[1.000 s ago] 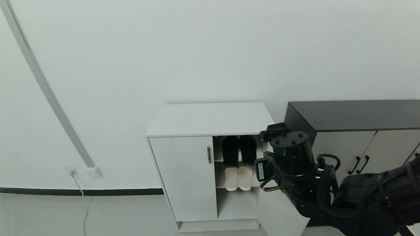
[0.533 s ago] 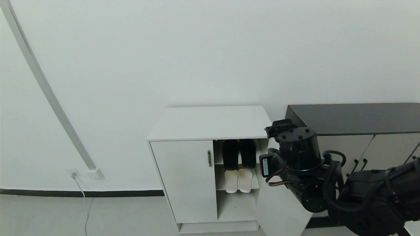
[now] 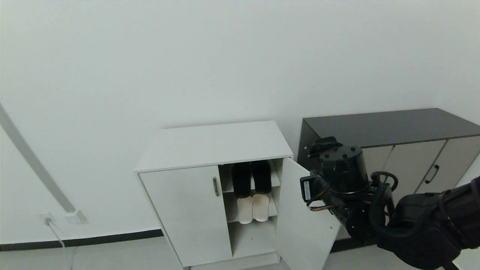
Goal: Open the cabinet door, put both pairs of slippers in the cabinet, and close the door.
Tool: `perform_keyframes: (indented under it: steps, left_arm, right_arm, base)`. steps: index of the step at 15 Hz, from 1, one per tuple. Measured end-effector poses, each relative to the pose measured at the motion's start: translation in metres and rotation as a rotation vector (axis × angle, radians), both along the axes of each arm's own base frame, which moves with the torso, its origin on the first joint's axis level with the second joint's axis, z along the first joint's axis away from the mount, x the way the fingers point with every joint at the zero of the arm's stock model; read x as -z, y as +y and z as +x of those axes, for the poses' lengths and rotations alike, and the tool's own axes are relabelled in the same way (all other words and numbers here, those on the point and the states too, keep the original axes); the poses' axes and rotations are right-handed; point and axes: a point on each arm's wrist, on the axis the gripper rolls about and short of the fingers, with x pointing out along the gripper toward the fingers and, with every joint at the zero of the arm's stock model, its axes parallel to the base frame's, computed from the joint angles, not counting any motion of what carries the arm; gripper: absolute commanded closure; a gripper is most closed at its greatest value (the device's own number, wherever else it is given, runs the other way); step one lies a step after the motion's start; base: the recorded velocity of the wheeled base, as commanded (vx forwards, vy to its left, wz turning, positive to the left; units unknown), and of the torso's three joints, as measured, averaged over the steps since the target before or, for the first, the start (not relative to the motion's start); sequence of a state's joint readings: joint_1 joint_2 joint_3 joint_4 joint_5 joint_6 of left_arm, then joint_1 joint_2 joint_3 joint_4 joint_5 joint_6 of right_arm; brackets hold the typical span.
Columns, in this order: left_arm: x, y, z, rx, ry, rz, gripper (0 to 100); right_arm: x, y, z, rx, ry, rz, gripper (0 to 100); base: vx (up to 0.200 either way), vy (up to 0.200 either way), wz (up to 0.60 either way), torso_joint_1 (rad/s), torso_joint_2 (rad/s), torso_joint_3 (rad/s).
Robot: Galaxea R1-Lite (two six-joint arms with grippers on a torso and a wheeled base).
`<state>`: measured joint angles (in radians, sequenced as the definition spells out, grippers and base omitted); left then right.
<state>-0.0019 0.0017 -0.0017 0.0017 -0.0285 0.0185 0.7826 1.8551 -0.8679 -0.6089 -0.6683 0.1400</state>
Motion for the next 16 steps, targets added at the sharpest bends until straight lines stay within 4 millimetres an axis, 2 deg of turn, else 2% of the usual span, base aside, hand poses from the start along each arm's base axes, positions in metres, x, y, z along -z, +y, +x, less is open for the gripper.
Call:
perform_keyframes:
  steps: [5, 10, 13, 16]
  left_arm:
    - [0.0, 0.0, 0.0, 0.0, 0.0, -0.002, 100]
    - [0.0, 0.0, 0.0, -0.001, 0.001, -0.003, 100]
    - [0.0, 0.0, 0.0, 0.0, -0.001, -0.002, 100]
    - [0.0, 0.0, 0.0, 0.0, -0.001, -0.001, 100]
  right_arm:
    - [0.001, -0.004, 0.005, 0.012, 0.0, -0.009, 100]
    - [0.003, -0.004, 0.009, 0.019, 0.004, -0.022, 100]
    - [0.006, -0.001, 0.016, 0.023, -0.019, -0.026, 100]
    - [0.003, -0.013, 0.042, 0.096, -0.044, -0.017, 100]
  base:
    - [0.0, 0.0, 0.0, 0.0, 0.0, 0.0]
    - [-0.2, 0.0, 0.0, 0.004, 0.01, 0.003]
    - [0.0, 0.0, 0.0, 0.0, 0.0, 0.0]
    - [0.0, 0.0, 0.0, 0.0, 0.0, 0.0]
